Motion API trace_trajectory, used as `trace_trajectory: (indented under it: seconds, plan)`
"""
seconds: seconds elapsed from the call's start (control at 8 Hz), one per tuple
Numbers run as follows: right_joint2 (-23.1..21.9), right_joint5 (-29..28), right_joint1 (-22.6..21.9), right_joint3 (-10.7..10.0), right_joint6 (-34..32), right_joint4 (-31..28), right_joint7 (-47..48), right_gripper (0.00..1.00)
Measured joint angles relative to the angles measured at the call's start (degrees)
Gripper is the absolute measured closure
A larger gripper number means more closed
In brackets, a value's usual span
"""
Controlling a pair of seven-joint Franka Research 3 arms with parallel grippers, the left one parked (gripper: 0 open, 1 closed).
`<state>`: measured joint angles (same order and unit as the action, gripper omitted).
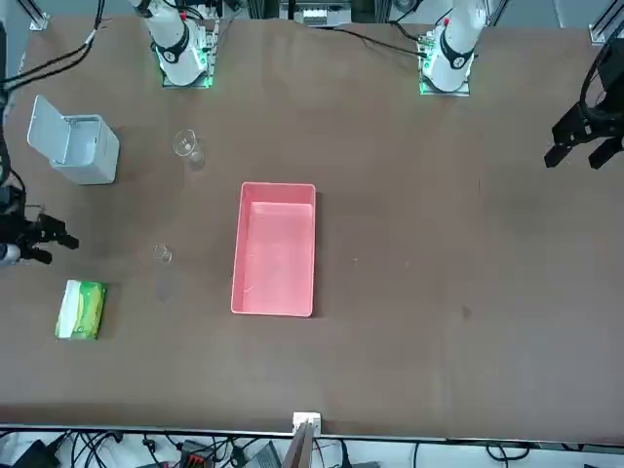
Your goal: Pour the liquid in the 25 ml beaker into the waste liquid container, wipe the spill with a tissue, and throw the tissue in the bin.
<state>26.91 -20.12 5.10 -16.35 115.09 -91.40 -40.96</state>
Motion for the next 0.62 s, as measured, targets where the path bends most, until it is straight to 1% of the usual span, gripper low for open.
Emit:
trace_trajectory:
  seconds: [0.25, 0.62]
  plan:
    - [5.3, 1.1, 0.0, -0.1, 0.5, 5.6, 4.4, 0.00]
    - [12.5, 1.1, 0.7, -0.8, 1.5, 12.2, 5.2, 0.00]
